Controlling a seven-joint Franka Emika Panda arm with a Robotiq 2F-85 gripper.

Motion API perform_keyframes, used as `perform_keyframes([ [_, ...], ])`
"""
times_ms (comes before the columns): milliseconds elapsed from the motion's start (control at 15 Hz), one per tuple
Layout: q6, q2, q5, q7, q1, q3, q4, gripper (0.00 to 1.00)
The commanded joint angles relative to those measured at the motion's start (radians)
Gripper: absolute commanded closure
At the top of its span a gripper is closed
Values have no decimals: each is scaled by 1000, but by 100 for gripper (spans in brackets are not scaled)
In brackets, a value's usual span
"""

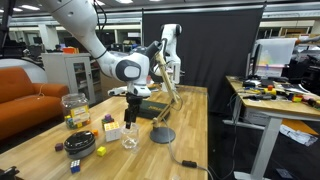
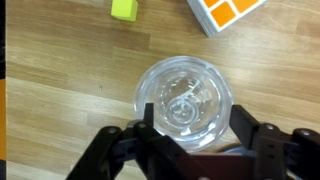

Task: Pick up the lid from the cup and put it on the table.

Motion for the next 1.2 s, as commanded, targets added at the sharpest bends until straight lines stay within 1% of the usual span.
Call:
perform_keyframes([
  [0, 1, 14, 30, -2, -13, 10, 22, 53],
  [200, 2, 14, 33, -4, -15, 11, 27, 72],
  [400, -2, 7, 37, -7, -18, 13, 31, 93],
  [600, 5, -8, 49, -15, -23, 18, 21, 92],
  [867, 20, -73, 104, -39, -35, 30, -9, 92],
  [1133, 33, -151, 132, -41, -33, 22, -38, 92],
])
